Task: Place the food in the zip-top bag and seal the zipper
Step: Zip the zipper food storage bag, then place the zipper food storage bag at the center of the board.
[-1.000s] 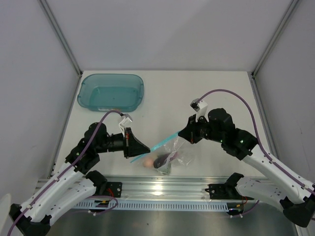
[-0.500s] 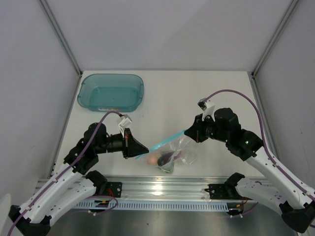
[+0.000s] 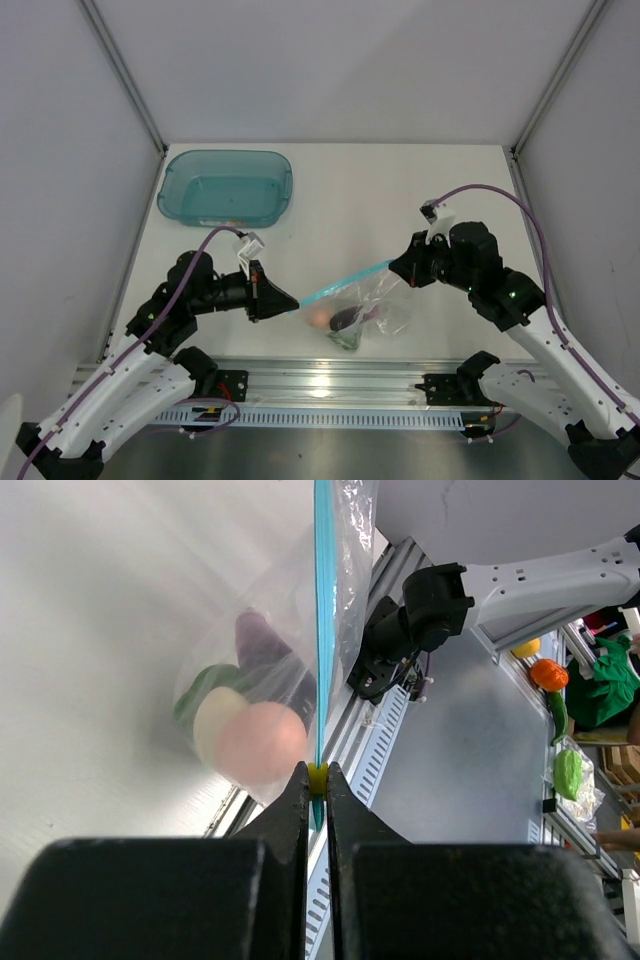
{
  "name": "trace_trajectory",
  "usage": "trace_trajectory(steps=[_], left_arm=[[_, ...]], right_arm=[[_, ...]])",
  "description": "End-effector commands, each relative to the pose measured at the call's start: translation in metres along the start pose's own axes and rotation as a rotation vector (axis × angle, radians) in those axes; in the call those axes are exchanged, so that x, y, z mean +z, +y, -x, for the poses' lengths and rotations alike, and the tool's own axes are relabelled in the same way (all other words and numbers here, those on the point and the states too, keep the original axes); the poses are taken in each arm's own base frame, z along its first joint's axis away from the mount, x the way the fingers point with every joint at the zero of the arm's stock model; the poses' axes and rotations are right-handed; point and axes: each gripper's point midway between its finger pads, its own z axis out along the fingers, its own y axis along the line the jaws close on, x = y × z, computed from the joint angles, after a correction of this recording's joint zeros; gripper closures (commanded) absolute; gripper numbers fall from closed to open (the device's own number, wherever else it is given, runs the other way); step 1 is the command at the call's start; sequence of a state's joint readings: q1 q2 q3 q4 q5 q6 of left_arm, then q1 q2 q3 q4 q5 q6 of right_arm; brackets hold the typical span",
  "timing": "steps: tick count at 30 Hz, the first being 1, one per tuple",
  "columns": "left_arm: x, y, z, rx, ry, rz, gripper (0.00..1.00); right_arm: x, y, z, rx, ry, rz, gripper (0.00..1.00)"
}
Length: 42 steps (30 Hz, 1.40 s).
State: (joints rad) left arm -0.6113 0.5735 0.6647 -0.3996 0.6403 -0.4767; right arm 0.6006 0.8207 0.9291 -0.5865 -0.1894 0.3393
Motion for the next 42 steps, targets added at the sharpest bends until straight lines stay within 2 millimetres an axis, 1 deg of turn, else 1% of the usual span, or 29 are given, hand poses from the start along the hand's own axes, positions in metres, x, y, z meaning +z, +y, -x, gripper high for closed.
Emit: trace_trajectory(steps=[1,5,9,10,15,18,20,21,23,26,27,28,29,30,31,32,33,34,35,36,37,39,40,41,42], left_arm=[[-0.008,-0.008,0.011,0.039,-0.031,-0.002,0.99],[-0.010,-0.007,0.011,0.038,-0.035,0.006,0.99],[-0.010,-0.008,0.011,0.040,-0.037,0.001,1.00],[-0.010,-0.009,0.013,0.041,-0.042,0.000,1.00],[-0.007,-0.008,0.022,0.020,-0.070,0.009,0.99],[-0.003,-0.007,0.031,0.004,-0.090,0.024,0.99],[-0.001,-0.004,0.040,-0.001,-0.119,0.041,0.99],[-0.002,-0.007,0.047,0.003,-0.137,0.041,0.99],[0.002,-0.004,0.059,-0.006,-0.166,0.058,0.96],[0.009,-0.003,0.075,-0.018,-0.193,0.066,0.90],[0.010,-0.003,0.079,-0.018,-0.200,0.067,0.88],[0.013,-0.001,0.080,-0.019,-0.201,0.070,0.79],[0.016,0.003,0.083,-0.022,-0.206,0.083,0.72],[0.018,0.007,0.085,-0.023,-0.211,0.096,0.63],[0.019,0.009,0.088,-0.022,-0.218,0.108,0.40],[0.020,0.014,0.093,-0.015,-0.237,0.129,0.31],[0.021,0.018,0.095,-0.011,-0.246,0.144,0.20],[0.018,0.018,0.104,0.005,-0.270,0.166,0.14],[0.018,0.024,0.108,0.004,-0.276,0.202,0.03],[0.012,0.030,0.117,0.003,-0.301,0.271,0.00],[0.009,0.035,0.121,0.015,-0.308,0.309,0.01],[-0.004,0.027,0.139,0.043,-0.364,0.336,0.01],[-0.009,0.026,0.144,0.053,-0.387,0.350,0.00],[-0.012,0.024,0.145,0.059,-0.401,0.346,0.00],[-0.019,0.017,0.147,0.073,-0.424,0.334,0.01]], right_arm=[[-0.005,-0.023,0.005,0.006,-0.038,-0.104,1.00],[-0.007,-0.022,0.002,0.015,-0.032,-0.091,1.00],[-0.007,-0.002,-0.003,0.013,-0.026,0.030,1.00],[-0.008,0.008,-0.005,0.011,-0.016,0.085,1.00],[-0.008,0.022,-0.016,0.035,0.021,0.149,1.00],[-0.009,0.026,-0.016,0.041,0.015,0.161,1.00],[-0.008,0.022,-0.010,0.039,-0.014,0.137,1.00],[-0.005,0.018,-0.008,0.043,-0.014,0.117,1.00],[0.000,0.010,-0.003,0.048,-0.021,0.080,1.00],[0.016,-0.016,0.015,0.071,-0.048,-0.055,1.00],[0.019,-0.021,0.017,0.079,-0.050,-0.069,1.00],[0.023,-0.022,0.025,0.089,-0.071,-0.069,1.00],[0.026,-0.025,0.028,0.098,-0.076,-0.068,1.00],[0.029,-0.032,0.033,0.119,-0.084,-0.081,1.00],[0.037,-0.034,0.036,0.131,-0.077,-0.067,1.00],[0.040,-0.035,0.038,0.136,-0.081,-0.062,1.00],[0.042,-0.040,0.043,0.138,-0.091,-0.071,1.00],[0.048,-0.049,0.045,0.138,-0.100,-0.107,1.00],[0.050,-0.055,0.047,0.122,-0.104,-0.130,1.00],[0.052,-0.060,0.050,0.117,-0.107,-0.147,1.00],[0.057,-0.069,0.054,0.119,-0.115,-0.170,1.00],[0.064,-0.077,0.058,0.100,-0.120,-0.180,1.00],[0.066,-0.083,0.067,0.093,-0.139,-0.191,1.00],[0.076,-0.095,0.065,0.100,-0.117,-0.220,1.00],[0.081,-0.103,0.066,0.092,-0.111,-0.235,1.00]])
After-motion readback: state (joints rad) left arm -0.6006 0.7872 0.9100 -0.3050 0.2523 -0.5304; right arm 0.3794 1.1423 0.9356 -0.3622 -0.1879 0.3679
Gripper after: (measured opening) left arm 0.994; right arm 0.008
